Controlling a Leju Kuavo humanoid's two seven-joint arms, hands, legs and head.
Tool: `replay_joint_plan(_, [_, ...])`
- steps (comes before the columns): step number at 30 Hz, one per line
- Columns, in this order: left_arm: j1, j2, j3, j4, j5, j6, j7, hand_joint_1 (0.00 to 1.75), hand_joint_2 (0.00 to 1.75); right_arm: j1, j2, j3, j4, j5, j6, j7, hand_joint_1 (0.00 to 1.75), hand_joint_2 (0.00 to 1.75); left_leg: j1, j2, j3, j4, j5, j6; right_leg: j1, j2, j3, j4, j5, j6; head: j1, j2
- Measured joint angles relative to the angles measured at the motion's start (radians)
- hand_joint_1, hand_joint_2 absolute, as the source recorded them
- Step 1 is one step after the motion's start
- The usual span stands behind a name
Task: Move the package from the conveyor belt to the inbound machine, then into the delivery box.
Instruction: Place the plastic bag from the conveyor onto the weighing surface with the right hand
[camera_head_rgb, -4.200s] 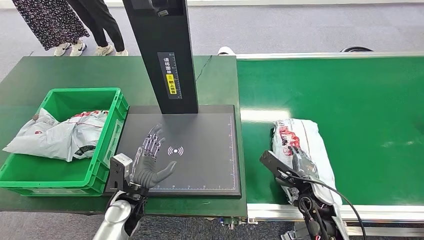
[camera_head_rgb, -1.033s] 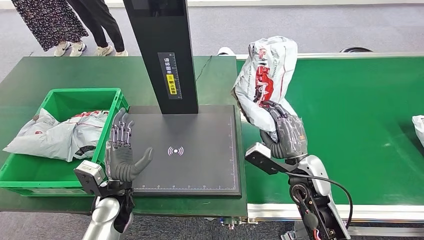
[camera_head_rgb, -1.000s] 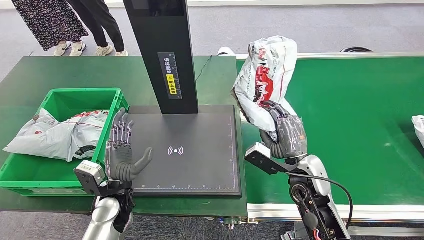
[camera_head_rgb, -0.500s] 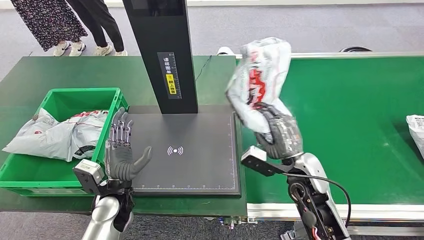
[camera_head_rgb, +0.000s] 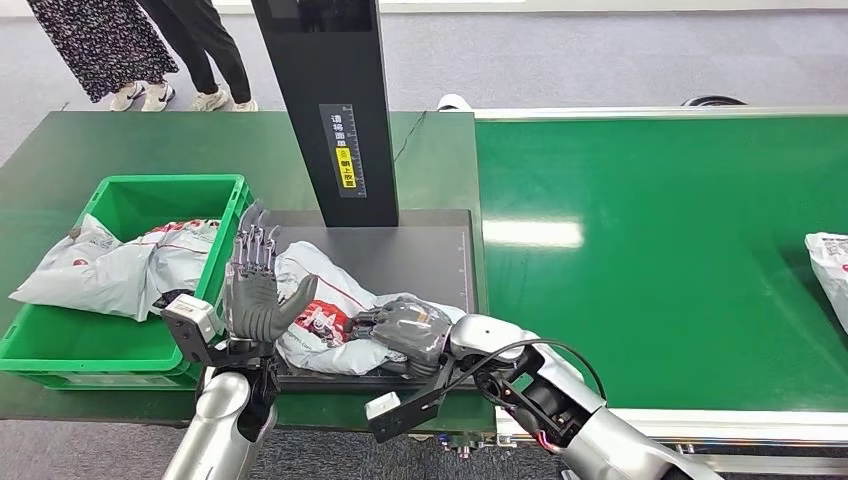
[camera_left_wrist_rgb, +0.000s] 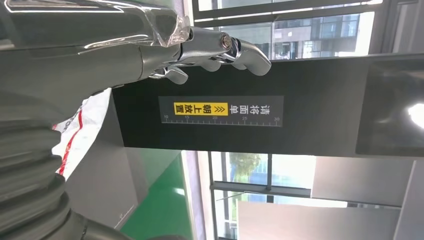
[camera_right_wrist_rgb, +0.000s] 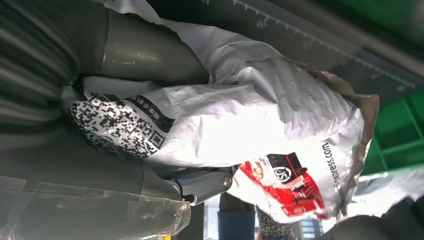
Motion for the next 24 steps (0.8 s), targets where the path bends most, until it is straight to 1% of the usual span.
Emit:
replay_joint_plan(8, [-0.002,0.002,-0.001,0.011,0.0,0.0,0.0,0.0,1.75,-0.019,-0.008,0.046,0.024,-0.025,-0.01,0.019,1.75,1.75,0.0,0.0,0.0,0.0,0.0,0.0,0.0,0.0,0.0,0.0,0.0,0.0,0.0,0.0])
replay_joint_plan(24, [-0.001,0.002,-0.002,0.028,0.0,0.004,-0.005,0.0,1.75,-0.021,-0.017,0.085,0.048,-0.033,-0.015,0.022,1.75,1.75,0.0,0.0,0.0,0.0,0.0,0.0,0.0,0.0,0.0,0.0,0.0,0.0,0.0,0.0])
